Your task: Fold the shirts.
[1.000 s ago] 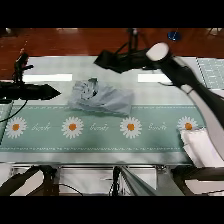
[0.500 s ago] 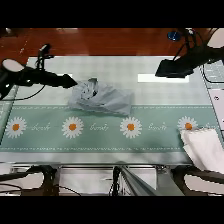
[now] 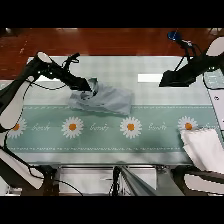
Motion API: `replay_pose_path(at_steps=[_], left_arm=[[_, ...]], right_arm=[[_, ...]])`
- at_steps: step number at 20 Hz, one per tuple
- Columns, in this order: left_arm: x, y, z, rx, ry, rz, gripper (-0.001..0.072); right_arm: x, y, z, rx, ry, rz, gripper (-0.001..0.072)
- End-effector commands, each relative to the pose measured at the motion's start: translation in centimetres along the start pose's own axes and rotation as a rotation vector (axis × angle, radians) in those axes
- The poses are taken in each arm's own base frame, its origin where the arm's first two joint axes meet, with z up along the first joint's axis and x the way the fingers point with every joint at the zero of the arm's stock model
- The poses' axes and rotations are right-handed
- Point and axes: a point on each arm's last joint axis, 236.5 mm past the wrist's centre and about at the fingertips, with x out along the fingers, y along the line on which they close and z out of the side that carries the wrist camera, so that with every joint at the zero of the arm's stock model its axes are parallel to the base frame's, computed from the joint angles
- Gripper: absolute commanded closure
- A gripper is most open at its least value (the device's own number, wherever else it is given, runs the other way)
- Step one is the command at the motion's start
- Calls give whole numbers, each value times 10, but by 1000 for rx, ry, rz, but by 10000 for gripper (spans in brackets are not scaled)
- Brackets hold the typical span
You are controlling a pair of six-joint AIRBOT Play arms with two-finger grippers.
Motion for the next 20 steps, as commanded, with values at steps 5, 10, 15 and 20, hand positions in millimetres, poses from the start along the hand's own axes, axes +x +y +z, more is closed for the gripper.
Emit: replay_pose_path(at_steps=[5,10,15,20], left_arm=[[14,-1,-22,-35,126,-29,498],[13,-14,-31,-8,178,-66,679],[-19,-16,-35,-91,169,-40,680],[-34,3,-54,-166,225,41,679]], right_arm=[[43,28,-18,42,21,173,97],[70,47,-24,125,-8,294,97],[86,67,-18,222,-60,415,94],[131,106,-32,232,42,495,93]])
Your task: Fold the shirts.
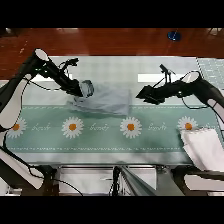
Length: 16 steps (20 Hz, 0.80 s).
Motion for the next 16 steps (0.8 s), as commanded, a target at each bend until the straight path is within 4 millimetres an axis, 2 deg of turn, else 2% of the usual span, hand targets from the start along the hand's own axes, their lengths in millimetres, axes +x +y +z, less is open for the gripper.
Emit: replay_pose_path(at_steps=[1,3,6,8,11,12,13,14,16], left_arm=[[-7,11,-14,-50,45,45,680],[-7,19,-18,-55,60,76,680],[-8,36,-26,-95,94,145,679],[-8,36,-26,-98,96,146,680],[-5,33,-26,-90,100,144,679],[-4,32,-26,-87,102,145,680],[-4,32,-25,-86,102,145,679],[-4,32,-25,-81,103,145,679],[-6,35,-27,-72,108,155,679]], right_arm=[[42,15,-8,33,33,64,93],[64,23,-10,46,28,74,93],[87,42,-16,72,29,119,93],[99,53,-17,91,17,137,93],[116,70,-16,134,-20,168,139],[122,77,-17,140,-28,185,259],[126,83,-17,131,-39,198,437],[128,88,-17,118,-51,210,656],[122,108,-16,52,-49,280,681]])
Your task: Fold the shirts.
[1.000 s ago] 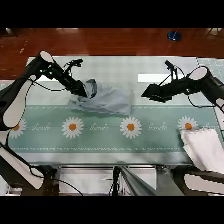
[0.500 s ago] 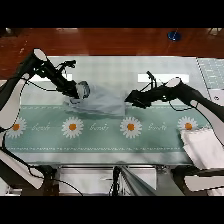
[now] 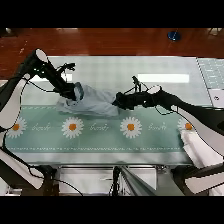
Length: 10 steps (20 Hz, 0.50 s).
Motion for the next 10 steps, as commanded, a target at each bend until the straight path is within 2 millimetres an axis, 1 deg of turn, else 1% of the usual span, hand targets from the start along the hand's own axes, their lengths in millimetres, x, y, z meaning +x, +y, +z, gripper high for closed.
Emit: replay_pose_path(at_steps=[1,2,4,5,6,7,8,9,10], left_arm=[[-1,8,-4,5,13,23,679],[-4,12,-7,-6,17,25,679],[-9,18,-15,-33,29,10,678],[-13,19,-20,-55,37,2,678],[-18,21,-23,-81,35,-2,677],[-24,23,-25,-101,25,-2,670],[-30,20,-24,-102,3,-11,574],[-35,12,-21,-96,-26,-40,420],[-41,-1,-15,-85,-63,-93,243]], right_arm=[[-2,40,0,-89,0,128,681],[-14,57,1,-125,5,165,681],[-46,84,18,-191,-55,184,681],[-62,92,26,-210,-83,175,681],[-79,96,32,-235,-107,149,681],[-94,96,37,-259,-122,108,681],[-104,95,39,-273,-130,70,681],[-112,94,38,-284,-132,43,681],[-117,93,34,-300,-126,22,681]])
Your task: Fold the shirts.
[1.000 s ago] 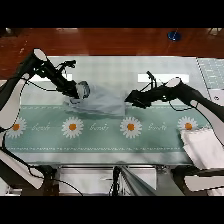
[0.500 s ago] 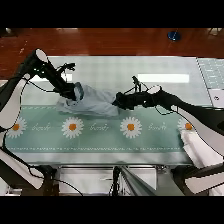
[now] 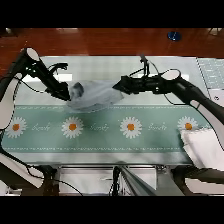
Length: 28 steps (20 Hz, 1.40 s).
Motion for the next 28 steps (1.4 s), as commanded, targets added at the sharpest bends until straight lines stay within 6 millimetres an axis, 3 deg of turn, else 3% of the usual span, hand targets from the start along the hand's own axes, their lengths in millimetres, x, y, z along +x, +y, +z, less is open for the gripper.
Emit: replay_pose_path(at_steps=[1,3,5,6,7,8,11,15,17,19,24,28], left_arm=[[-19,-32,8,8,-85,-135,171],[-33,-61,16,40,-143,-232,172],[-49,-75,22,35,-195,-245,204],[-59,-77,21,46,-219,-224,301],[-69,-76,21,40,-245,-198,338],[-79,-76,20,28,-273,-169,337],[-112,-90,16,61,-387,-108,338],[-160,-119,14,131,-584,-44,338],[-172,-130,6,174,-624,-23,338],[-178,-136,2,194,-639,-13,338],[-178,-136,1,242,-640,2,338],[-179,-135,3,290,-649,23,338]], right_arm=[[-29,2,0,-62,13,-86,681],[-32,7,-6,-68,34,-81,681],[-41,9,-4,-84,27,-108,681],[-52,5,-3,-93,28,-159,681],[-69,-3,-3,-104,44,-235,681],[-93,-15,-2,-114,66,-332,681],[-200,-51,-2,-68,128,-634,681],[-327,-53,-11,130,21,-785,681],[-388,-59,-24,258,-70,-870,681],[-433,-66,-40,400,-187,-925,681],[-496,-79,-67,653,-412,-994,681],[-513,-102,-110,818,-432,-1061,681]])
